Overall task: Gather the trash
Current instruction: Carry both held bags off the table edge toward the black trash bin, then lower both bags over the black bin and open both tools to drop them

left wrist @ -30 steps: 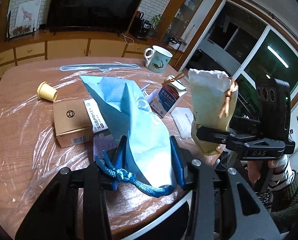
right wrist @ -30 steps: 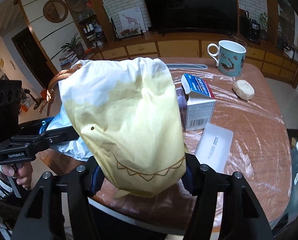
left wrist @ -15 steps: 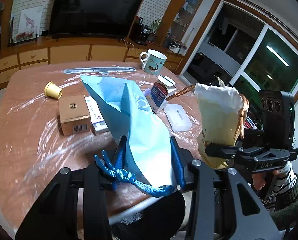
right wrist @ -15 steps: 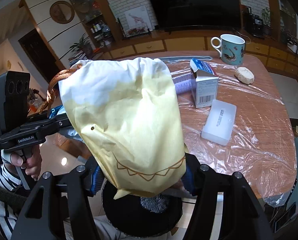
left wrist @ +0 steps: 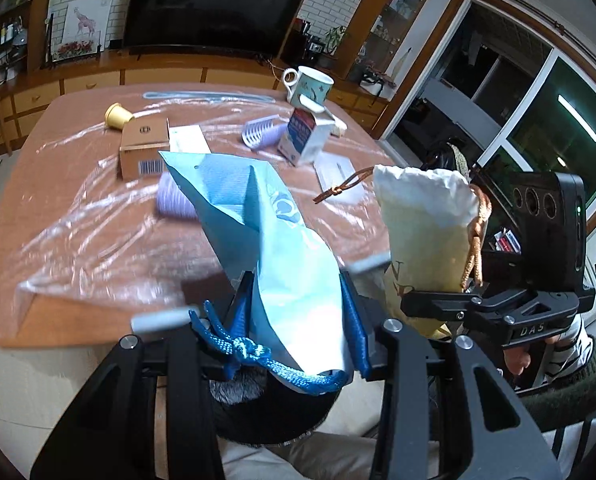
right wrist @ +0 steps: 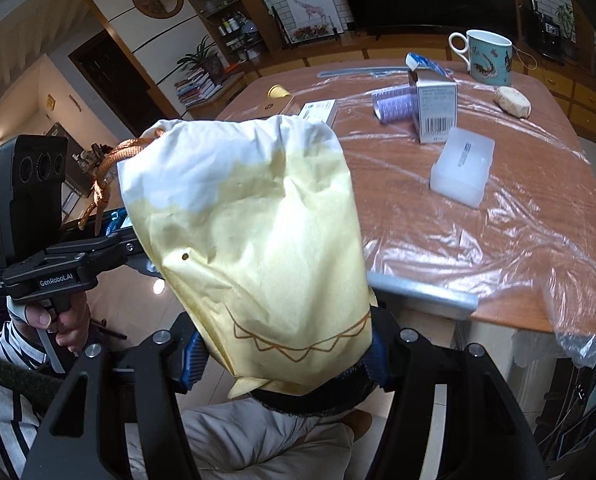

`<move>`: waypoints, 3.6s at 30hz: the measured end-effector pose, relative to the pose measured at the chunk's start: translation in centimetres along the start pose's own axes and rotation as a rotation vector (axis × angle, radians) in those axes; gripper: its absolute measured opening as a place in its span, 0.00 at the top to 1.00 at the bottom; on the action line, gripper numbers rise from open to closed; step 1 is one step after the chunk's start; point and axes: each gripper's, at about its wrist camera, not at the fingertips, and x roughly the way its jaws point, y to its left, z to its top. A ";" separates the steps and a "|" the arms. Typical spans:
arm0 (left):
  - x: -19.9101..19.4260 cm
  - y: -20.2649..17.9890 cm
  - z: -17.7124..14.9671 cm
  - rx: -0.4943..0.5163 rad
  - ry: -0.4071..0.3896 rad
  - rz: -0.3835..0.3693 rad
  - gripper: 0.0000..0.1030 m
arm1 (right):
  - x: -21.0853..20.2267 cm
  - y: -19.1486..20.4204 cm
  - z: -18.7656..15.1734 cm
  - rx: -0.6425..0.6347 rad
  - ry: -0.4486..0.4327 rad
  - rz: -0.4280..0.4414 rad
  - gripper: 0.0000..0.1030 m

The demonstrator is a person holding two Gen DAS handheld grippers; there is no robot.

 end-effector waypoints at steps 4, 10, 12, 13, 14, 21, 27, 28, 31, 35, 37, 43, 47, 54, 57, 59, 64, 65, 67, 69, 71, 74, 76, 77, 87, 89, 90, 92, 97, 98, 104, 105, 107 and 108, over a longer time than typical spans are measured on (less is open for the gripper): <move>-0.4 -0.9 -1.6 0.010 0.015 0.007 0.59 | -0.1 -0.4 -1.3 -0.001 0.025 0.016 0.41; -0.2 -2.1 -3.1 0.037 0.058 0.016 0.58 | 0.5 -0.5 -3.3 -0.006 0.078 0.036 0.41; 0.2 -2.1 -3.7 0.034 0.077 0.020 0.58 | 1.1 -0.6 -3.8 -0.006 0.101 0.036 0.41; 0.4 -2.1 -3.9 0.034 0.082 0.023 0.58 | 1.5 -0.7 -4.2 -0.004 0.116 0.033 0.41; 0.6 -2.0 -4.2 0.032 0.090 0.026 0.58 | 1.8 -0.9 -4.3 -0.001 0.126 0.034 0.41; 1.5 -1.2 -5.7 0.024 0.130 0.046 0.58 | 3.9 -1.2 -5.5 -0.006 0.188 0.029 0.41; 2.4 -0.6 -7.3 0.021 0.178 0.054 0.58 | 5.3 -0.9 -6.6 -0.008 0.241 0.038 0.41; 2.5 -0.5 -7.5 0.017 0.183 0.055 0.58 | 5.6 -0.9 -6.8 -0.011 0.253 0.035 0.41; 2.7 -0.4 -8.1 0.006 0.194 0.055 0.59 | 6.1 -0.7 -7.4 -0.013 0.272 0.036 0.41; 3.0 -0.3 -8.9 0.007 0.216 0.055 0.59 | 6.8 -0.7 -7.6 -0.005 0.289 0.043 0.41; 3.2 -0.1 -9.3 0.003 0.229 0.058 0.59 | 7.2 -0.9 -7.8 0.000 0.300 0.036 0.41; 4.0 0.8 -10.1 -0.016 0.264 0.073 0.59 | 8.4 -1.6 -8.6 0.031 0.332 0.019 0.41; 4.6 1.3 -10.6 -0.027 0.280 0.091 0.59 | 9.3 -2.0 -9.0 0.045 0.356 0.007 0.41; 5.7 1.8 -10.8 -0.041 0.284 0.125 0.59 | 10.5 -2.7 -9.0 0.089 0.362 -0.002 0.41; 6.2 2.1 -10.8 -0.037 0.282 0.145 0.59 | 11.0 -2.9 -8.7 0.109 0.361 -0.008 0.41; 6.5 2.4 -10.8 -0.039 0.282 0.152 0.59 | 11.4 -3.1 -8.5 0.117 0.362 -0.016 0.41; 7.4 2.8 -10.8 -0.026 0.293 0.173 0.59 | 12.3 -3.0 -8.0 0.109 0.366 -0.035 0.41; 7.6 2.8 -10.8 -0.018 0.297 0.180 0.59 | 12.4 -2.9 -7.9 0.110 0.366 -0.039 0.41; 7.9 3.0 -10.7 -0.008 0.306 0.186 0.59 | 12.7 -2.9 -7.7 0.117 0.365 -0.042 0.41; 8.2 3.2 -10.5 -0.003 0.312 0.187 0.59 | 12.9 -2.8 -7.6 0.124 0.369 -0.047 0.41; 8.5 3.1 -10.5 0.008 0.322 0.190 0.59 | 13.3 -2.9 -7.6 0.124 0.378 -0.058 0.41; 9.1 3.0 -10.4 0.027 0.338 0.195 0.59 | 13.8 -3.3 -7.6 0.122 0.392 -0.069 0.41; 9.5 3.0 -10.4 0.037 0.346 0.198 0.58 | 14.1 -3.5 -7.5 0.122 0.398 -0.081 0.41; 9.6 2.9 -10.4 0.041 0.349 0.200 0.59 | 14.3 -3.6 -7.4 0.124 0.402 -0.086 0.41; 11.1 2.8 -10.5 0.080 0.376 0.213 0.58 | 15.4 -4.2 -6.7 0.151 0.403 -0.118 0.41; 11.6 2.8 -10.6 0.074 0.384 0.214 0.58 | 15.7 -4.4 -6.5 0.177 0.401 -0.109 0.41; 11.7 2.8 -10.6 0.073 0.386 0.215 0.58 | 15.8 -4.5 -6.4 0.188 0.399 -0.106 0.41; 12.0 2.7 -10.8 0.077 0.391 0.214 0.58 | 16.0 -4.7 -6.2 0.207 0.398 -0.104 0.41; 12.4 2.5 -10.9 0.093 0.404 0.212 0.58 | 16.2 -4.8 -6.1 0.210 0.401 -0.103 0.41; 12.4 2.5 -11.0 0.096 0.407 0.212 0.58 | 16.3 -4.9 -6.1 0.209 0.402 -0.102 0.41; 12.9 2.4 -11.0 0.110 0.417 0.213 0.58 | 16.5 -5.0 -6.3 0.208 0.407 -0.104 0.41; 13.0 2.4 -11.0 0.112 0.418 0.214 0.58 | 16.5 -5.0 -6.3 0.208 0.408 -0.105 0.41; 13.2 2.4 -11.0 0.113 0.421 0.216 0.58 | 16.6 -5.0 -6.3 0.209 0.411 -0.110 0.41; 13.2 2.4 -10.9 0.112 0.416 0.207 0.58 | 16.6 -5.1 -6.3 0.214 0.411 -0.114 0.39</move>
